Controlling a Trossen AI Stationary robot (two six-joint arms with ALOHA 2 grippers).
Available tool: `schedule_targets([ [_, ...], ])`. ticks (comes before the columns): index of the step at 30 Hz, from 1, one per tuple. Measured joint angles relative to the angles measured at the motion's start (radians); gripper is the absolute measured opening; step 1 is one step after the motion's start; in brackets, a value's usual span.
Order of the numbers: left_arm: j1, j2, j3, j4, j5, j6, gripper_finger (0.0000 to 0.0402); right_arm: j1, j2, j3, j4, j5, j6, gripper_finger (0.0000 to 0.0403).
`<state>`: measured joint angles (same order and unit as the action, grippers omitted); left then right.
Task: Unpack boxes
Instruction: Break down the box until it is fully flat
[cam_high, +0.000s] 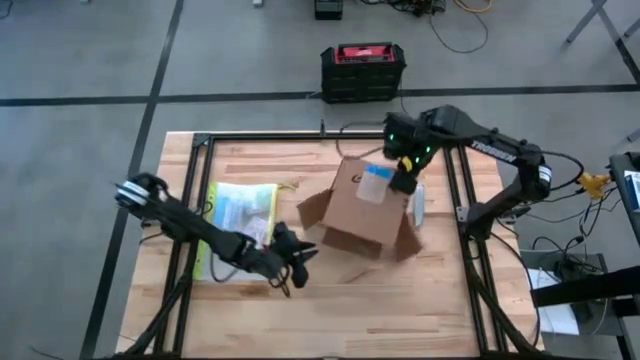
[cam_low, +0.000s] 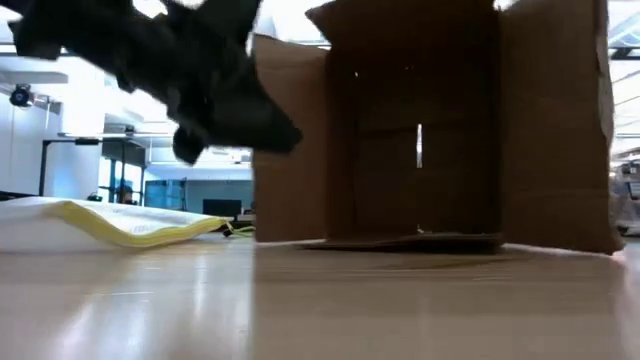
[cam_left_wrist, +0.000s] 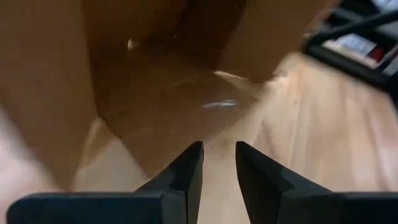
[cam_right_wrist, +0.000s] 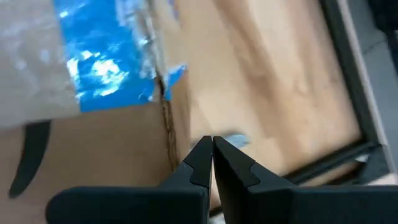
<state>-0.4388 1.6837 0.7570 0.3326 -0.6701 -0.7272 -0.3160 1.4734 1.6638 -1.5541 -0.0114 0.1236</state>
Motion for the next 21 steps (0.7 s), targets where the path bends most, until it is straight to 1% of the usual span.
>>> schedule_targets([
  [2,0.005,0.034,0.012,-0.040,0.003,-0.039,0.0080,0.054,-0.002,0.000,-0.008,0.004,0.040,0.0000],
  [6,0.022,0.020,0.013,-0.222,0.000,-0.125,0.0080,0.170,-0.011,0.000,-0.009,0.007,0.067,0.0000],
  [8,0.030,-0.013,0.011,-0.354,-0.020,-0.164,0.0080,0.231,-0.014,0.000,0.001,0.003,0.060,0.0000],
  [10,0.036,-0.050,0.011,-0.469,-0.068,-0.202,0.0080,0.286,-0.024,0.000,0.011,0.002,0.055,0.0000],
  [12,0.036,-0.110,0.011,-0.595,-0.096,-0.250,0.0080,0.329,-0.029,0.000,0.038,0.007,0.060,0.0000],
  [14,0.023,-0.188,0.012,-0.669,-0.101,-0.298,0.0080,0.357,-0.032,0.000,0.051,0.018,0.060,0.0000],
  [15,0.005,-0.231,0.012,-0.682,-0.108,-0.307,0.0080,0.372,-0.032,0.000,0.059,0.037,0.063,0.0000],
  [17,-0.048,-0.316,0.013,-0.674,-0.142,-0.300,0.0080,0.394,-0.032,0.000,0.085,0.107,0.066,0.0000],
  [19,-0.113,-0.388,0.014,-0.663,-0.212,-0.276,0.0080,0.409,-0.032,0.000,0.092,0.164,0.059,0.0000],
  [21,-0.188,-0.449,0.014,-0.661,-0.303,-0.255,0.0080,0.417,-0.032,0.000,0.098,0.177,0.059,0.0000],
])
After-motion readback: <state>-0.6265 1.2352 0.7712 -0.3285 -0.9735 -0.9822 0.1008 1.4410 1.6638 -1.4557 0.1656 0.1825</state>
